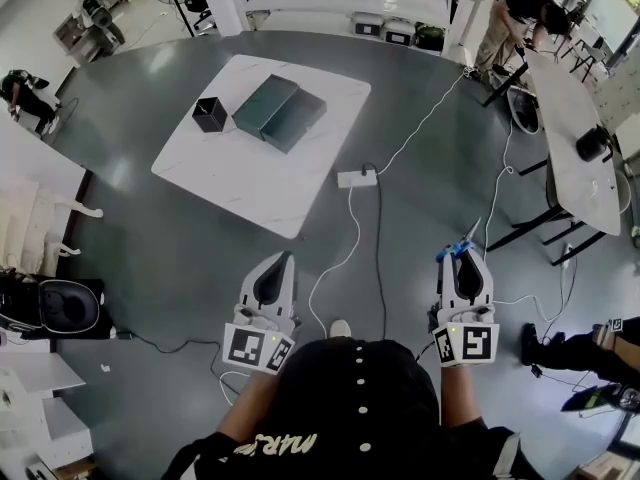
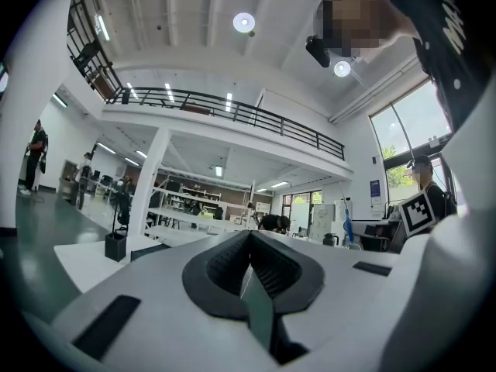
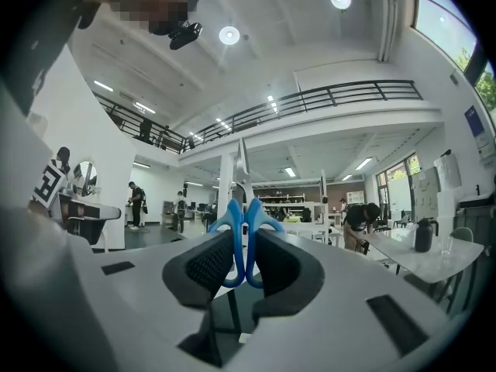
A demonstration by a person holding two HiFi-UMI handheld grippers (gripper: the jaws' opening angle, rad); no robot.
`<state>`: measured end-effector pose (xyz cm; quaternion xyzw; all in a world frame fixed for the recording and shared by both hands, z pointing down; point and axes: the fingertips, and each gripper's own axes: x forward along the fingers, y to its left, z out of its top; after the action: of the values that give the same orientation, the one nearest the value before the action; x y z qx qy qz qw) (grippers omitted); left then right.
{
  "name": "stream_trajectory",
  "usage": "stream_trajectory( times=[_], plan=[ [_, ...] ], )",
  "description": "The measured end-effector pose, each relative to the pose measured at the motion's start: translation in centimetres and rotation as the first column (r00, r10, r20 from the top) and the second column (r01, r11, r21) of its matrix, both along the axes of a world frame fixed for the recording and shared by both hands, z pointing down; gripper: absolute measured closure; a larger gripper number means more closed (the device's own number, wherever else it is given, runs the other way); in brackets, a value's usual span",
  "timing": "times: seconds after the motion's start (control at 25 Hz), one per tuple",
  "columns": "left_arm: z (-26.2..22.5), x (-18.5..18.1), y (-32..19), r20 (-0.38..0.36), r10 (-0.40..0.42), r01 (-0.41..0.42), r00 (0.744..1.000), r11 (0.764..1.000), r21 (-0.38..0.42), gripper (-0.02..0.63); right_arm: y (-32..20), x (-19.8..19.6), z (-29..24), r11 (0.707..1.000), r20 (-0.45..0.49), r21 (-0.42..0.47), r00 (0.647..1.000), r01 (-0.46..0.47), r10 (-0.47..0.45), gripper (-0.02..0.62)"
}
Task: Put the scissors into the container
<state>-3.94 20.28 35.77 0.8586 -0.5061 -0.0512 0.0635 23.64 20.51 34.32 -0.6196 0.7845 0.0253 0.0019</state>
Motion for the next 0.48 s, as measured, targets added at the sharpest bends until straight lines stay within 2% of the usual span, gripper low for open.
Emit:
stream_trajectory(
  times=[0.48],
  plan=[
    [1.0, 0.3, -2.8, -0.018, 0.053, -0.054, 0.998, 0.998, -0.028, 0.58, -1.8, 0.4, 0.5, 0.998, 0.008, -0.022, 0.999, -0.053, 0.054, 0.492]
  ],
)
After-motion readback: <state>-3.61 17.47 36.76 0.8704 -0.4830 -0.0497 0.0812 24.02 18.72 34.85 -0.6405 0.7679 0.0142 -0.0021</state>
